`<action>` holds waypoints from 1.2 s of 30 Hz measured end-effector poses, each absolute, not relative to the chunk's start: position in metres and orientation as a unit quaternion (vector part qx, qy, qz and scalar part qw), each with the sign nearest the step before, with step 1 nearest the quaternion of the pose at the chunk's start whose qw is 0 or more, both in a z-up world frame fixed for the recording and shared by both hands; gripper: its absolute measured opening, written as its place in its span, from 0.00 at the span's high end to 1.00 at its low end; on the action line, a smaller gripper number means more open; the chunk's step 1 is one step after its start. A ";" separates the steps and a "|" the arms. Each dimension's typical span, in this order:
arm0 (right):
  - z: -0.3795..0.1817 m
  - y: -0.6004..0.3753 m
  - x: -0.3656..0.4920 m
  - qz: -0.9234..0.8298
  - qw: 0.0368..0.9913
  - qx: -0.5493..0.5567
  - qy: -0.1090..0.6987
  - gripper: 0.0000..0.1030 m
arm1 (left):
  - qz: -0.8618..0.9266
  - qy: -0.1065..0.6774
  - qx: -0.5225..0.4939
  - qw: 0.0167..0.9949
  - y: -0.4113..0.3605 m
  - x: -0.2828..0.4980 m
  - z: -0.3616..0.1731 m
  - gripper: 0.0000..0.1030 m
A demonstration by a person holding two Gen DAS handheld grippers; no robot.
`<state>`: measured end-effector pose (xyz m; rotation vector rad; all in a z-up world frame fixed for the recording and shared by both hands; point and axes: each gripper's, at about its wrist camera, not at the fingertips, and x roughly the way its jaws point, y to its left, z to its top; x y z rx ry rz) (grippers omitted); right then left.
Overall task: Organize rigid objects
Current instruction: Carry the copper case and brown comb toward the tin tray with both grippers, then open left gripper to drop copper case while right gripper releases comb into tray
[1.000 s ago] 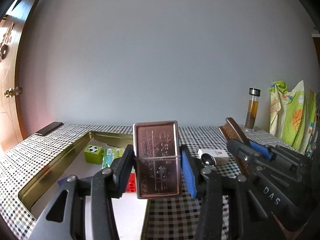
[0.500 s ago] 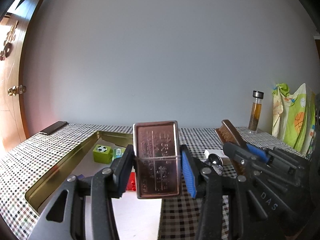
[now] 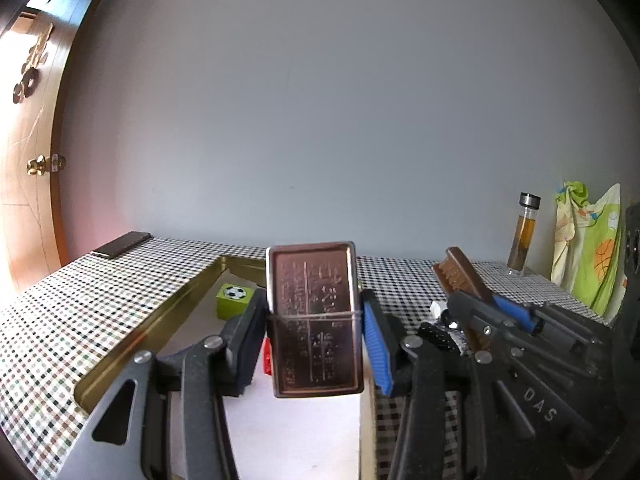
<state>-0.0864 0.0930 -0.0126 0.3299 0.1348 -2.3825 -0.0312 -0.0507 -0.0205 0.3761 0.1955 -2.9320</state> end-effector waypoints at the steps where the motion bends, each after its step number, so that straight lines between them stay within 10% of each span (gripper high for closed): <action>1: -0.013 0.091 -0.087 -0.922 0.361 0.129 0.053 0.83 | -0.986 0.065 0.125 0.088 -0.052 -0.030 -0.021 0.56; 32: -0.035 -0.006 -0.156 -0.857 0.422 0.288 0.065 0.83 | -0.943 0.065 0.299 0.129 -0.142 -0.090 -0.017 0.56; 36: -0.038 -0.011 -0.154 -0.852 0.429 0.291 0.073 0.77 | -0.942 0.059 0.293 0.150 -0.142 -0.088 -0.017 0.35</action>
